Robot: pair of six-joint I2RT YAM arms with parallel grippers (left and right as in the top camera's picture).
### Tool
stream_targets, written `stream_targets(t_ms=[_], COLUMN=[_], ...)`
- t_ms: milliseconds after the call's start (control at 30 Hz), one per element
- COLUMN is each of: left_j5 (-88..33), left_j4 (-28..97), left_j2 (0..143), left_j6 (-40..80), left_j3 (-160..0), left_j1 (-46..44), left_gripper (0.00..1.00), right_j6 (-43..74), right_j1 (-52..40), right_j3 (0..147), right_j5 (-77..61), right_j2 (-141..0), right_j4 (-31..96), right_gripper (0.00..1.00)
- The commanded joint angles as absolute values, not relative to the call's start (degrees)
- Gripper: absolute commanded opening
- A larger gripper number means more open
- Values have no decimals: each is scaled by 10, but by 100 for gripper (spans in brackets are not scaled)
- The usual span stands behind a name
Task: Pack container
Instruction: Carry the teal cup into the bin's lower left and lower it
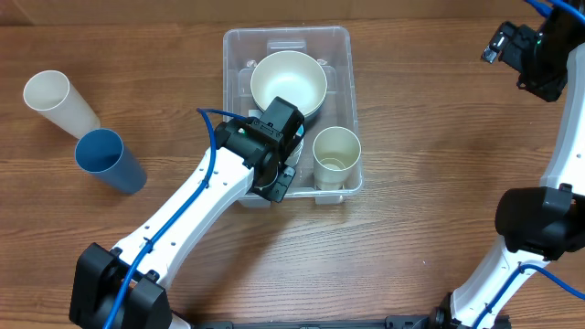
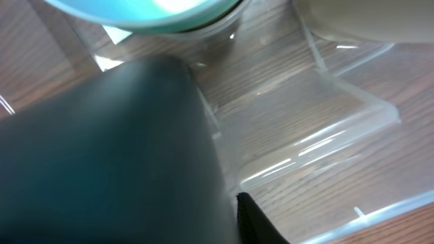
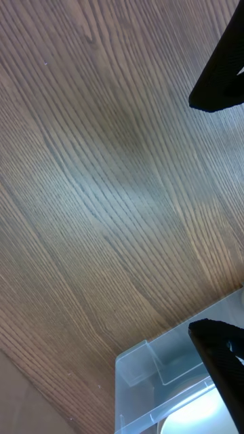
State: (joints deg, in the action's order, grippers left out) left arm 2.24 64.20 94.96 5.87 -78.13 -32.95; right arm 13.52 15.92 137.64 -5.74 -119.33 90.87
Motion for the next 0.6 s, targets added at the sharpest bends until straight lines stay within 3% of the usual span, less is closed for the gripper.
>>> stream_targets(t_ms=[0,67,167,467,567], left_j5=[32,33,36,83,83], left_j4=[642,639,624,672,696], left_j2=[952,952,952,951,951], left_j6=[59,59,61,65,67], left_j3=[-776,-776,-778,-890,-925], left_j1=[-330,-330,-330,-330,-330], left_gripper=[34,47,55,54,41], right_j6=[139,139,139,139,139], right_j1=[159,159,159,159,159], right_j3=[1388,1388,1388,1388,1388], right_j5=[-57,-57,-57,-57,-57], right_j2=[-1178,-1178,-1178,-1178,-1178], right_j4=[906,906,906,906,906], right_gripper=[100,100,100,100,100])
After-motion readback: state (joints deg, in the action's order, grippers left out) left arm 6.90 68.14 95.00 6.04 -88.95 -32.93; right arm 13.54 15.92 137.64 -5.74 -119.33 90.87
